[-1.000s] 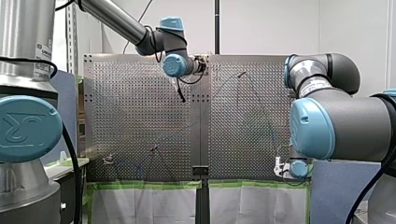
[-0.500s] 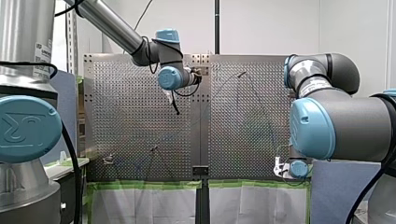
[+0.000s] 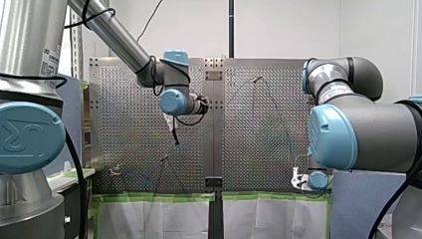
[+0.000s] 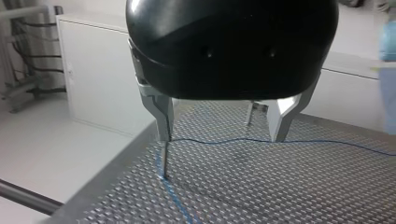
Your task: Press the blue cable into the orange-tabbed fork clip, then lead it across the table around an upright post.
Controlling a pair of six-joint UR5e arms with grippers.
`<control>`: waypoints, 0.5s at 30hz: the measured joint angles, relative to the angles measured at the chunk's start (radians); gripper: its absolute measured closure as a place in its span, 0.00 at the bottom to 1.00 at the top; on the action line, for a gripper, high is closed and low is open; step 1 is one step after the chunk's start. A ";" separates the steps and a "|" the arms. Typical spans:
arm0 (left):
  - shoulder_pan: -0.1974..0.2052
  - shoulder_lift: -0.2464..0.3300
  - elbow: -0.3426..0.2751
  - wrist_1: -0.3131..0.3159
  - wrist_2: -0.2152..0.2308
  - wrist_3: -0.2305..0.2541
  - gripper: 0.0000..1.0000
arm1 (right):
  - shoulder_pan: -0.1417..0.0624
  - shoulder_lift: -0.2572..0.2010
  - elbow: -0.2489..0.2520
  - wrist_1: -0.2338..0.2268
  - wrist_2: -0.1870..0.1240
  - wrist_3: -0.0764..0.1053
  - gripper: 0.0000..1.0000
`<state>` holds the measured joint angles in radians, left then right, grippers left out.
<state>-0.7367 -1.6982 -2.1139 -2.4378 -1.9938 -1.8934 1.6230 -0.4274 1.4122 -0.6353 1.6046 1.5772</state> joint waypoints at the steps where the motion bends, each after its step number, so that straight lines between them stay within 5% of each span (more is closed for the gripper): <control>1: 0.000 0.000 -0.012 0.000 0.000 0.000 0.00 | 0.000 0.000 0.000 0.000 0.000 0.000 1.00; 9: 0.007 0.000 -0.084 0.009 0.007 0.002 0.00 | -0.002 0.000 0.000 -0.004 -0.003 0.000 1.00; 15: 0.010 0.000 -0.135 0.015 0.023 0.002 0.00 | -0.010 0.000 0.000 -0.024 -0.035 0.000 1.00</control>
<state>-0.7267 -1.6986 -2.2486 -2.4228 -1.9705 -1.8914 1.6130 -0.4274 1.4123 -0.6595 1.5700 1.5777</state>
